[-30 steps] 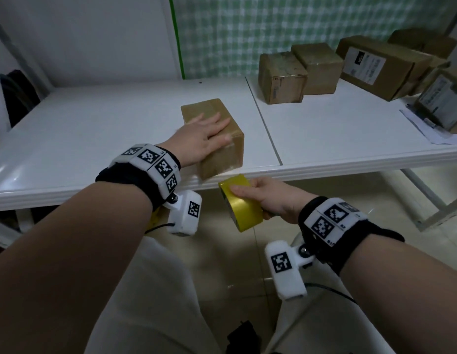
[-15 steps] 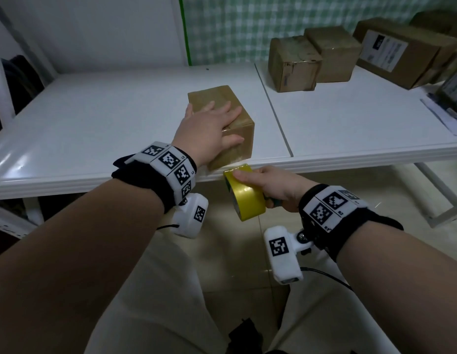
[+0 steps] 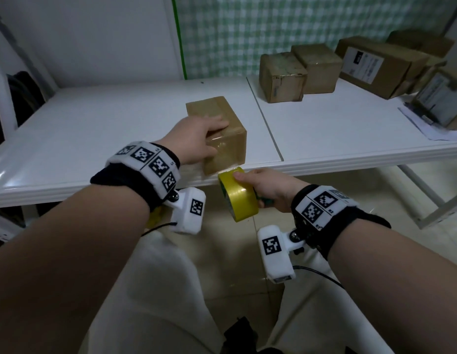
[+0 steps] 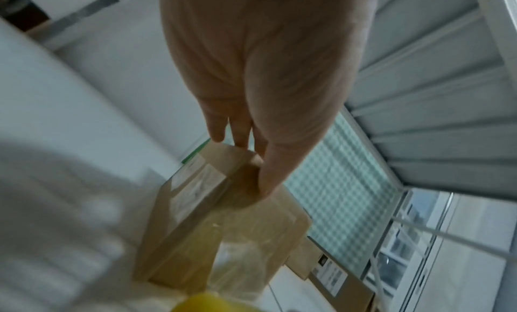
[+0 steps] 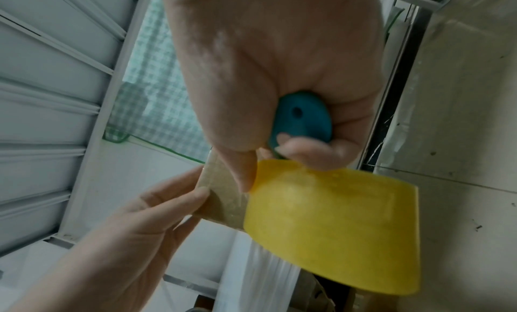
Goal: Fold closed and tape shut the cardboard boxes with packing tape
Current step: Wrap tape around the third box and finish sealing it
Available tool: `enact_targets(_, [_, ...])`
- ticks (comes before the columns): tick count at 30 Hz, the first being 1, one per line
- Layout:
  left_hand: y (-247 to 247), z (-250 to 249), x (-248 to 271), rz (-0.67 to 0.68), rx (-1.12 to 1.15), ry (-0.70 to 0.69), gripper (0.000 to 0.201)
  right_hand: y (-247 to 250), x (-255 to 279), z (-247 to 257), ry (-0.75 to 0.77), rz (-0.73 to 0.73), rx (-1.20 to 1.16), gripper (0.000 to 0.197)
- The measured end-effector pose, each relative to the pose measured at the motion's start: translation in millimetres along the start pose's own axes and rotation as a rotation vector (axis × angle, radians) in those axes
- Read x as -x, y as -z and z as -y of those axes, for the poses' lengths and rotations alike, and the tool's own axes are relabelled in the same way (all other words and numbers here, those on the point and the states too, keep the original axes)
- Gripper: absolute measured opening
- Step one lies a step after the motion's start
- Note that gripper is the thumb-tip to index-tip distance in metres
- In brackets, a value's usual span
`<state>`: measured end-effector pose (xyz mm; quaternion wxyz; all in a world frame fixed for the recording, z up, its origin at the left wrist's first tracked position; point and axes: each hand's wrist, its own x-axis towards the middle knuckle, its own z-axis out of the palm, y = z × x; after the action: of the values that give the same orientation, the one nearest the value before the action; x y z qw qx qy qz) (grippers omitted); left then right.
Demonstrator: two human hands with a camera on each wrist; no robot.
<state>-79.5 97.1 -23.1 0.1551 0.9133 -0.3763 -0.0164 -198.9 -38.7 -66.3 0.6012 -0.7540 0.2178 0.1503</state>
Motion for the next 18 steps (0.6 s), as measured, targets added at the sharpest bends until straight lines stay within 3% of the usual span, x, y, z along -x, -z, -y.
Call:
enact_targets(4, [1, 0, 26, -0.369, 0.164, 0.149, 0.023, -5, 3, 3, -0.034, -0.029, -0.019, 0.026])
enact_targets(6, [-5, 1, 41, -0.478, 0.216, 0.227, 0.013, -9, 5, 4, -0.049, -0.044, -0.034, 0.029])
enact_targets(8, [-14, 3, 50, -0.361, 0.313, 0.337, 0.024, -13, 7, 6, -0.058, -0.049, -0.047, 0.032])
enact_targets(11, [-30, -5, 63, 0.093, 0.759, 0.533, 0.027, -17, 11, 8, -0.072, -0.035, -0.063, 0.028])
enact_targets(13, [-37, -12, 68, 0.253, 0.972, 0.584, 0.023, -20, 15, 9, -0.073, 0.002, -0.069, 0.028])
enact_targets(18, [-46, -19, 68, 0.152, 1.305, 0.597, 0.011, -19, 20, 6, -0.043, 0.048, -0.112, 0.045])
